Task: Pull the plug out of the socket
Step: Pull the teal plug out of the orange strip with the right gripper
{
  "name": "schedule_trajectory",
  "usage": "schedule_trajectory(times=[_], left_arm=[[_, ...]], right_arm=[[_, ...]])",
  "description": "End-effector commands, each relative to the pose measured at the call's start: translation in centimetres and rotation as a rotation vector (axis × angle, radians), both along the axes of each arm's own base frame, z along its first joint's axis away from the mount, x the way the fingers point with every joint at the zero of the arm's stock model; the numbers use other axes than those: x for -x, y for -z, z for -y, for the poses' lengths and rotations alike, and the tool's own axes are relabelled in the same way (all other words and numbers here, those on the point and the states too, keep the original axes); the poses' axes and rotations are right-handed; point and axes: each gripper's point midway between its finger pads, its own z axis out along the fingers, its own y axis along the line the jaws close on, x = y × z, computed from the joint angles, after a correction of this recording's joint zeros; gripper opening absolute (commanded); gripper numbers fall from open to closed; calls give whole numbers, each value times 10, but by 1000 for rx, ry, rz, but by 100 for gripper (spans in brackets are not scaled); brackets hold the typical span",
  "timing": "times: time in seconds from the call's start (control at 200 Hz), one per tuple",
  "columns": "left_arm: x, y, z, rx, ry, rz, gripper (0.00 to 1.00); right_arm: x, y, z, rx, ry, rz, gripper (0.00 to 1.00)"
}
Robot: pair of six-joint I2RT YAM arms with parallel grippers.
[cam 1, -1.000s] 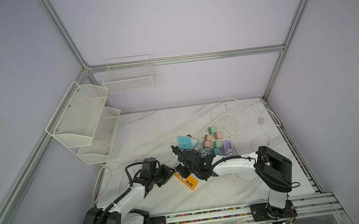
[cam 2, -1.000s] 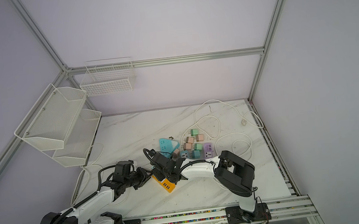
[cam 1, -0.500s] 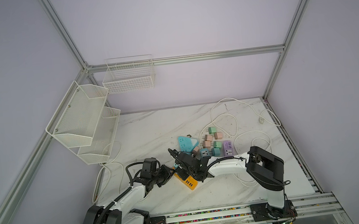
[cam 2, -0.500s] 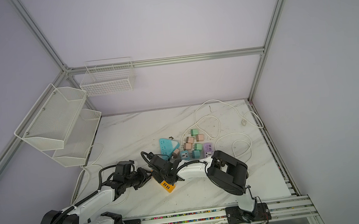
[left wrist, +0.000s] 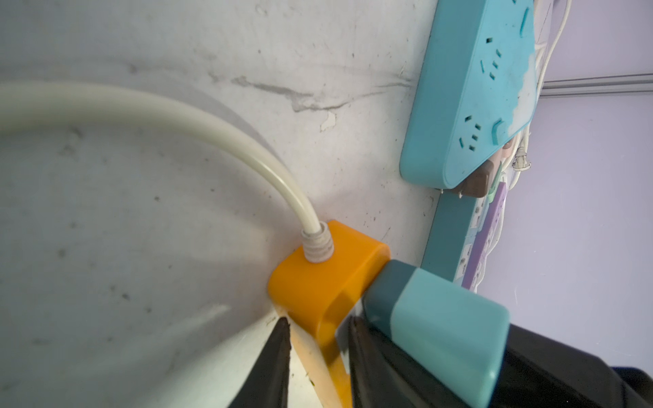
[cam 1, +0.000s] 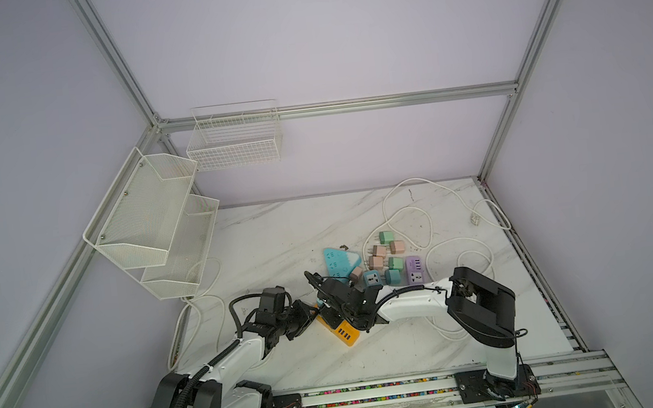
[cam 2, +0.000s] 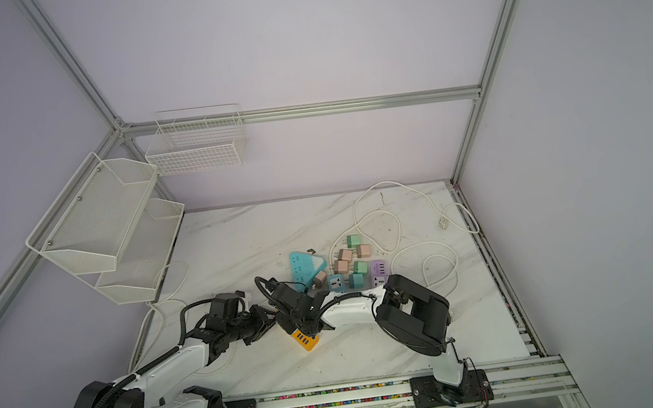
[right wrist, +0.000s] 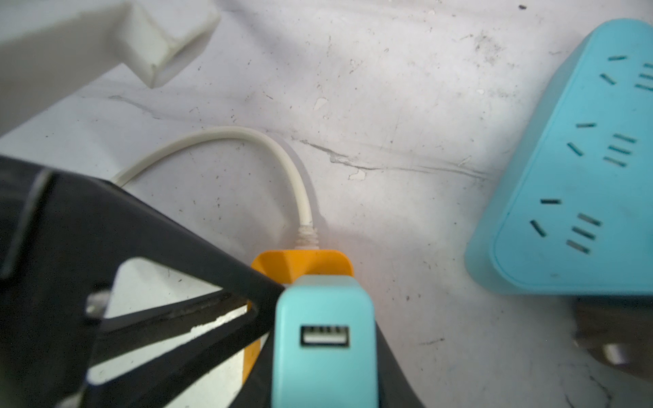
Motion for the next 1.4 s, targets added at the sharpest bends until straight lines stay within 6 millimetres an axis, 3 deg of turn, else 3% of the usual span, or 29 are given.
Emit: schedule_trajectory(times=[0.0, 0.145, 0.33, 0.6, 0.84, 1.02, 1.19, 1.32, 1.395], left_arm=[[29, 33, -13, -80, 9, -122, 27], [33, 38, -16, -100, 3, -133, 27], [37, 43, -24, -146, -9, -154, 25], [40, 46, -25, -154, 3, -163, 24], [38, 45, -25, -155, -4, -158, 24], [39, 46, -24, -152, 5, -161, 24], [39, 47, -25, -156, 2, -163, 23], [36, 45, -22, -148, 8, -159, 23], [33, 41, -21, -144, 11, -148, 23]], right_arm=[[2, -15, -6, -56, -2, 8, 21], [-3, -21, -4, -33, 14, 49, 19], [10, -25, -19, -77, -21, 15, 15], [-7, -31, 1, -20, 48, 83, 15], [14, -35, -18, -77, -10, 49, 15], [-3, -42, -4, -83, 42, 73, 15], [-2, -44, -3, -57, 30, 89, 14], [6, -53, -9, -107, 21, 68, 14], [2, -68, -6, -137, 37, 91, 14]])
